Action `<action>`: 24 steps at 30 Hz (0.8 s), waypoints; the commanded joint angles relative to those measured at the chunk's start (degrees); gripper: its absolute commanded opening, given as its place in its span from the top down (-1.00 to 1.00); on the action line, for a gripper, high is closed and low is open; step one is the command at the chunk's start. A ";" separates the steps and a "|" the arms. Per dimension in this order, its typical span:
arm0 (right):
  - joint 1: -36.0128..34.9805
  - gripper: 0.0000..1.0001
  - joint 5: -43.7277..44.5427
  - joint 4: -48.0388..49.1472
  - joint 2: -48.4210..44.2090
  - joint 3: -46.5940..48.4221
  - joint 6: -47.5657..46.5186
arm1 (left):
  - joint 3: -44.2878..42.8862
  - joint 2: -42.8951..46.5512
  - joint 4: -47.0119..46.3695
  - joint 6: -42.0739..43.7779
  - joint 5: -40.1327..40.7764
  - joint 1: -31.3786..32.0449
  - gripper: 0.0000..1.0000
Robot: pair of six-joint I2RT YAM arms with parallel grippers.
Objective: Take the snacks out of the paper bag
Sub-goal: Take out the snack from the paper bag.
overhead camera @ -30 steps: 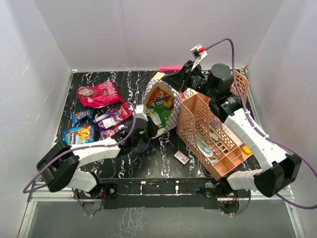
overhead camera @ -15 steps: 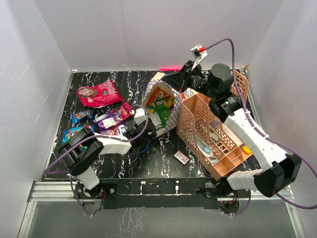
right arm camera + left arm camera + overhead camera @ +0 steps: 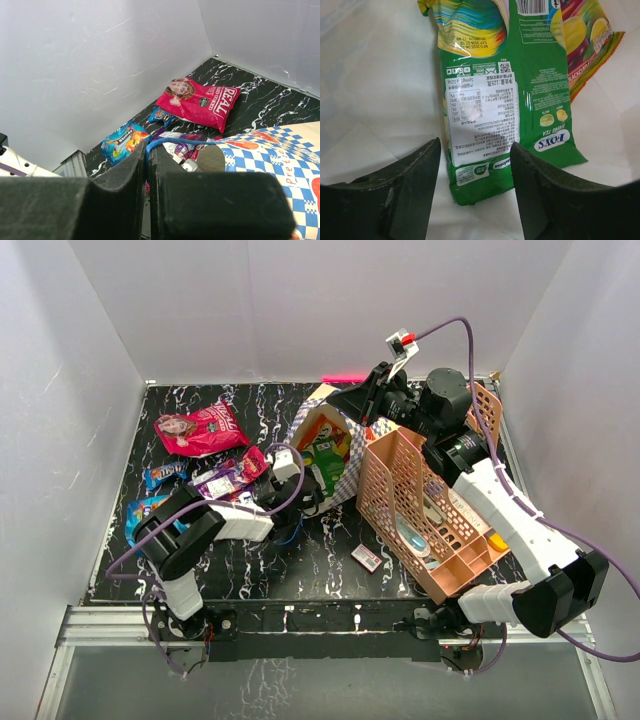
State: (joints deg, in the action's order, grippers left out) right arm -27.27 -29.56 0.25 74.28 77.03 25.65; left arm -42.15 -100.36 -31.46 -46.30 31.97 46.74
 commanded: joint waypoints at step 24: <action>-0.09 0.84 0.84 2.92 -1.91 1.44 -2.02 | -0.25 6.92 -10.92 8.83 -6.15 -2.10 1.00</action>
State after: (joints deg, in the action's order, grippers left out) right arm -27.27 -29.26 0.10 74.28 77.03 24.88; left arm -42.83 -102.89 -43.77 -38.39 28.67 44.93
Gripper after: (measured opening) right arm 0.081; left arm 0.044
